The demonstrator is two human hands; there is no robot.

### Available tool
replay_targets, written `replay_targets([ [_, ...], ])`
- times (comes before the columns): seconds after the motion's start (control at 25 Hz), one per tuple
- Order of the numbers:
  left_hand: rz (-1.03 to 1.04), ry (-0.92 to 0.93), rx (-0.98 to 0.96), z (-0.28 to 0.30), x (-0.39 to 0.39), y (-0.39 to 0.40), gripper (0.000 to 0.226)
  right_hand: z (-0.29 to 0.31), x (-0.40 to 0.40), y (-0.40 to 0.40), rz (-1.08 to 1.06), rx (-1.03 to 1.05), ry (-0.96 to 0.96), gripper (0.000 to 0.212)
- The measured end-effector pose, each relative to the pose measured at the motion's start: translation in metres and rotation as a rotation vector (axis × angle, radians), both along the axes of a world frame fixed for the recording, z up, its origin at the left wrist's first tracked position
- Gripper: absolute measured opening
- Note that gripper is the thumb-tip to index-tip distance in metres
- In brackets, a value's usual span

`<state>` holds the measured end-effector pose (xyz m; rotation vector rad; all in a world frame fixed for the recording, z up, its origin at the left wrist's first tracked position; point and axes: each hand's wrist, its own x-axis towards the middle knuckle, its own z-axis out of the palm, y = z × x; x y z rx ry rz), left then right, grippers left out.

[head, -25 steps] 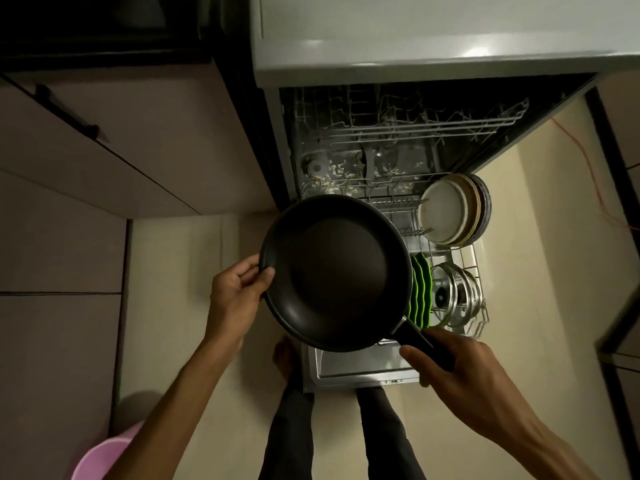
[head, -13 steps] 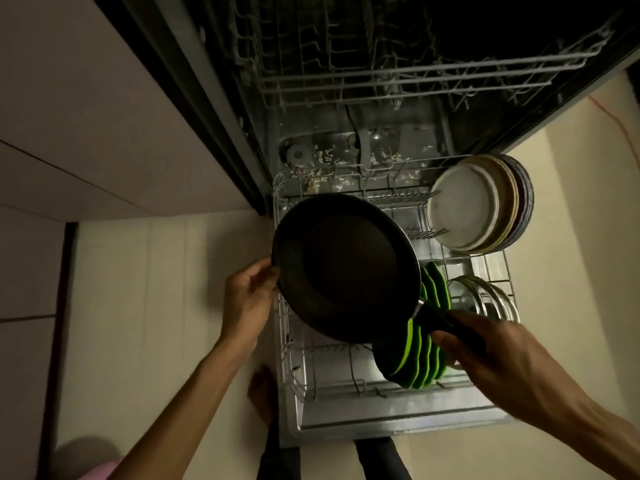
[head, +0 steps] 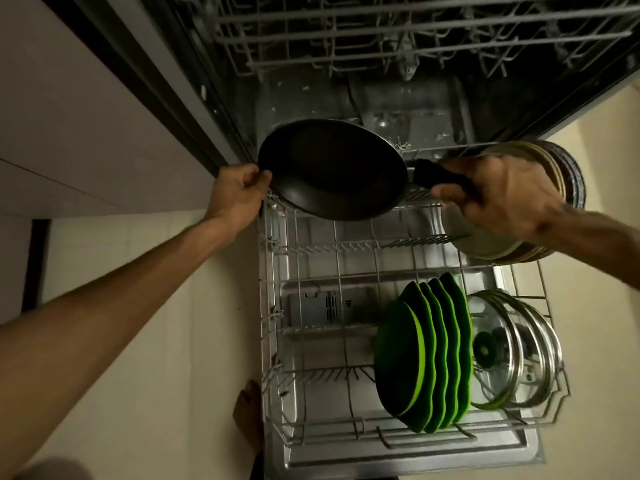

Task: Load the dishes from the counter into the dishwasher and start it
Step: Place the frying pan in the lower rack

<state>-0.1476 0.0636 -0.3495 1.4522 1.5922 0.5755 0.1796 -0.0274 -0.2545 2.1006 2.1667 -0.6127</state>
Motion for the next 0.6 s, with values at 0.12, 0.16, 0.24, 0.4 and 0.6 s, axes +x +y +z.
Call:
replay_targets([
  [0.12, 0.026, 0.122, 0.118, -0.013, 0.002, 0.019, 0.037, -0.019, -0.003, 0.031, 0.033, 0.045, -0.07, 0.032],
  [0.16, 0.037, 0.148, 0.153, -0.017, 0.004, 0.022, 0.037, -0.024, -0.004, 0.038, 0.038, 0.063, -0.086, 0.033],
  [0.24, 0.053, 0.167, 0.196, -0.025, 0.007, 0.026, 0.036, -0.04, -0.004, 0.049, 0.02, 0.092, -0.084, 0.035],
  [0.4, 0.078, 0.211, 0.23, -0.044, 0.009, 0.035, 0.038, -0.074, -0.002, 0.067, -0.021, 0.131, -0.01, 0.034],
  [0.6, 0.053, 0.263, 0.237, -0.063, 0.007, 0.039, 0.044, -0.12, 0.005, 0.089, -0.101, 0.106, 0.089, 0.036],
])
